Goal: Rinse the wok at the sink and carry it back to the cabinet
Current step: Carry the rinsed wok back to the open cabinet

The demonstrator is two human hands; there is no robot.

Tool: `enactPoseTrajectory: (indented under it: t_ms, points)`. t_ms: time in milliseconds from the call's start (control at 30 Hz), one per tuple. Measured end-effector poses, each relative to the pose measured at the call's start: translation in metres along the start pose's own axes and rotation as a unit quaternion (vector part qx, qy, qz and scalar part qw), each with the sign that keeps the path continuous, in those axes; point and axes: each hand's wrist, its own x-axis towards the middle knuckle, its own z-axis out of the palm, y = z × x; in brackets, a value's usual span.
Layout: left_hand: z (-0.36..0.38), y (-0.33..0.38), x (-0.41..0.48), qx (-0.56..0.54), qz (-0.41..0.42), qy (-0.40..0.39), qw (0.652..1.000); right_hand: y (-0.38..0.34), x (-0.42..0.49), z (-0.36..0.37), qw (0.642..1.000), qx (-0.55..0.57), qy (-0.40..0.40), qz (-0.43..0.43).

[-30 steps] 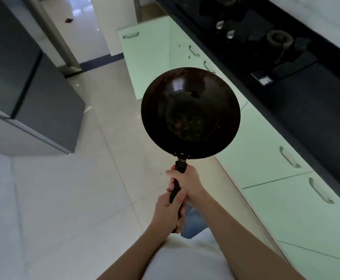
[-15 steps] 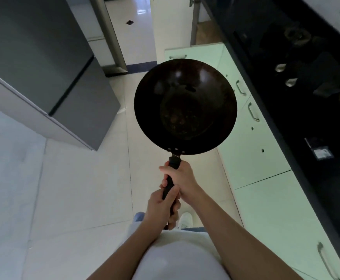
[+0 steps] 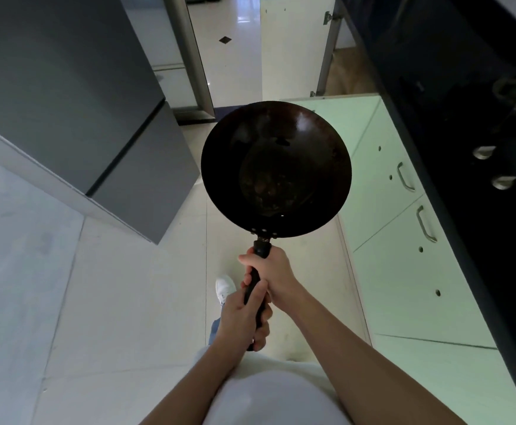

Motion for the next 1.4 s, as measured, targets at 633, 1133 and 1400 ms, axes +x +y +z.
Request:
enactPoseTrajectory:
  t_ms: [633,1133,1400]
  points:
    - [-0.133,0.2,0.219,0.061,0.023,-0.045,0.997,-0.15,0.245,0.126,0.999,0.02,0.047,-0.015]
    - [-0.121,0.327,0.393,0.076,0.026,-0.058,0.995,-0.27,0.419,0.112,0.997,0.039,0.056,-0.031]
    - [-0.084,0.403,0.487,0.07,0.033,-0.086,0.993,-0.351,0.505,0.074,0.995,0.051,0.073,-0.04]
